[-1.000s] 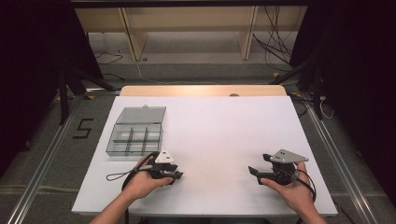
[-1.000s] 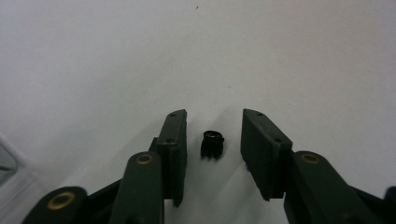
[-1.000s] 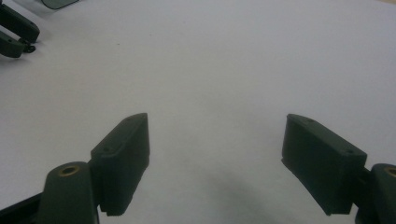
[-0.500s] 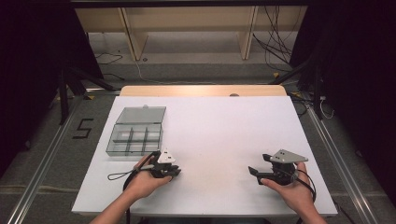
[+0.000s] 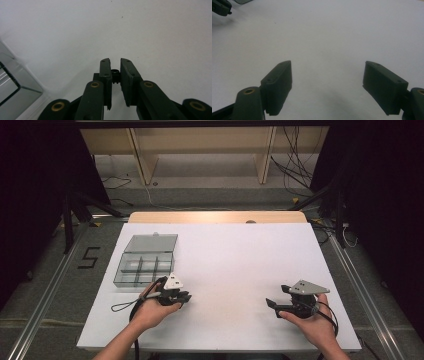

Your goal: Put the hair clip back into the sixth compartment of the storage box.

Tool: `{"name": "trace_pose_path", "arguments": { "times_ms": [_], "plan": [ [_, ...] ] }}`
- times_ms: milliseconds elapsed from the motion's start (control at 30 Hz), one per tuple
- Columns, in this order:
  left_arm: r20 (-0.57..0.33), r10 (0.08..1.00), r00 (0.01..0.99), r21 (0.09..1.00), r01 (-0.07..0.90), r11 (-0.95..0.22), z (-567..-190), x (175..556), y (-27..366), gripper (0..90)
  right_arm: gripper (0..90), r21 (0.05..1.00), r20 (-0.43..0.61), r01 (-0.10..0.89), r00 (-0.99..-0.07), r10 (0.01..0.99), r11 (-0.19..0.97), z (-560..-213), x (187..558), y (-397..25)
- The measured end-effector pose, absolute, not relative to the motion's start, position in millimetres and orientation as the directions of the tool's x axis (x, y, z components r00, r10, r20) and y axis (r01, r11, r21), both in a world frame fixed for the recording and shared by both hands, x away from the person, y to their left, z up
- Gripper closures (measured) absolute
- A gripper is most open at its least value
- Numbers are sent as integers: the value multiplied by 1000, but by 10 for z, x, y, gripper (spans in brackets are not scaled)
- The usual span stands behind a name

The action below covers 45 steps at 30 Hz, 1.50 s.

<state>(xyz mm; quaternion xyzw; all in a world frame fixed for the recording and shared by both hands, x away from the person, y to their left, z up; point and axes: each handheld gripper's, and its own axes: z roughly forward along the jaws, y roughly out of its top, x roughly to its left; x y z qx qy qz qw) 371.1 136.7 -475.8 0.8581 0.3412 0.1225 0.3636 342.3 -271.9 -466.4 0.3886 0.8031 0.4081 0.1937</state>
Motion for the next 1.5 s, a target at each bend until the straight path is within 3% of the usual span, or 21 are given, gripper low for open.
{"name": "trace_pose_path", "arguments": {
  "times_ms": [1500],
  "plan": [
    [-26, 765, 644, 714, 547, -436, -4519, 3927, 1573, 793, 253, 797, 6, 473, -629, 777, 376, -4683, 3433, -2713]
  ]
}}
